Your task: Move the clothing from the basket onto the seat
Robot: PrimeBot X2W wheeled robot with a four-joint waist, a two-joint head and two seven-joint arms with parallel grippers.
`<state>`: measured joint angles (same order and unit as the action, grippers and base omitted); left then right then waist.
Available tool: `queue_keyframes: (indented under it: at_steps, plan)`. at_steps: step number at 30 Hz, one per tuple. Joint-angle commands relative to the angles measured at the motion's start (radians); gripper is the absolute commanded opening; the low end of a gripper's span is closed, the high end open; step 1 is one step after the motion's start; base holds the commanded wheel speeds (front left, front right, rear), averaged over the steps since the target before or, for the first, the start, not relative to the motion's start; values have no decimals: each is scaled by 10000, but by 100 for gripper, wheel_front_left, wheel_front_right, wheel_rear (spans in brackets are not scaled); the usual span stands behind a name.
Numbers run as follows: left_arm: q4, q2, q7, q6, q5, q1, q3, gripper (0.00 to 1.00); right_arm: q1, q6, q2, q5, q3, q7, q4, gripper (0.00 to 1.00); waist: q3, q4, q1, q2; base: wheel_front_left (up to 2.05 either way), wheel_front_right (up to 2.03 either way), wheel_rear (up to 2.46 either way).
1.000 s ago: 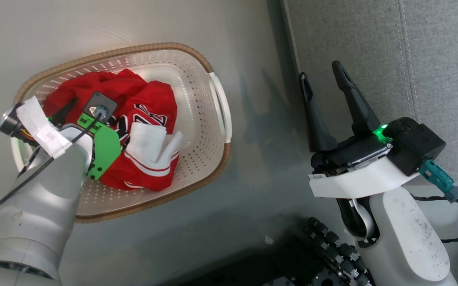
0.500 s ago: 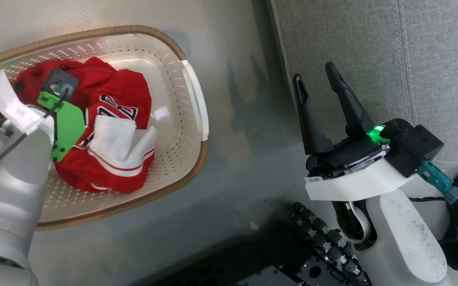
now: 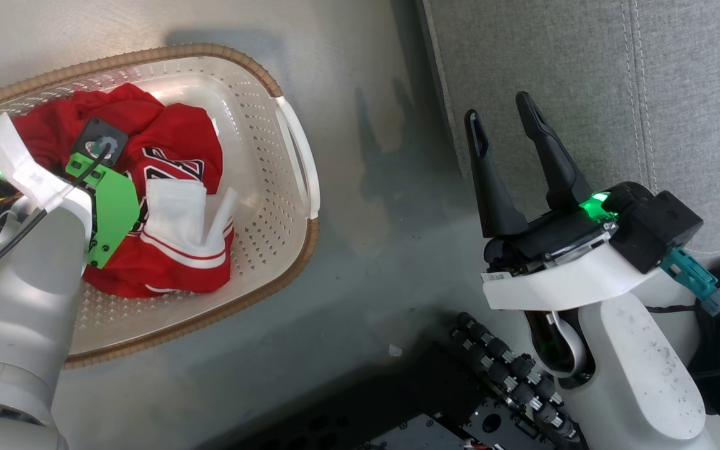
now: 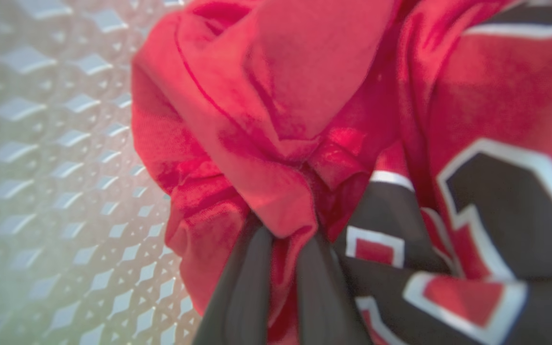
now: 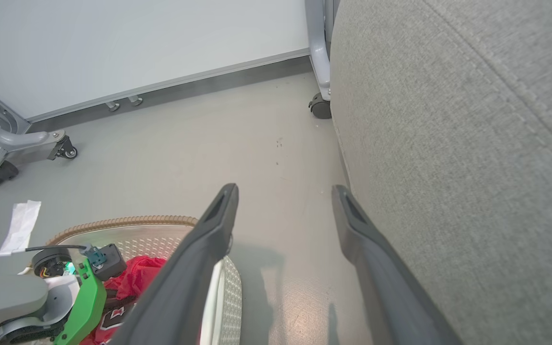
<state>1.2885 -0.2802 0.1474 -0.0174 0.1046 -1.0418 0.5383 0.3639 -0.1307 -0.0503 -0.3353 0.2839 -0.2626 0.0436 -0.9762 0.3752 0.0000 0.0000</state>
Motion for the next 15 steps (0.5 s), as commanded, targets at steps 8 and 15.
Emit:
queue_keyframes:
  at_steps: [8, 15]
  plan:
    - [2, 199, -441, 89, -225, 155, 136, 0, 130, -1, -8, 113, -17, -33, -180, 100, 417, -210, 0, 0, 0, 0, 0]
    - [-2, 596, -1577, -39, -792, 568, -95, 0, -74, -1, -11, 258, -232, -32, -336, 100, 1281, -565, 0, 0, 0, 0, 0]
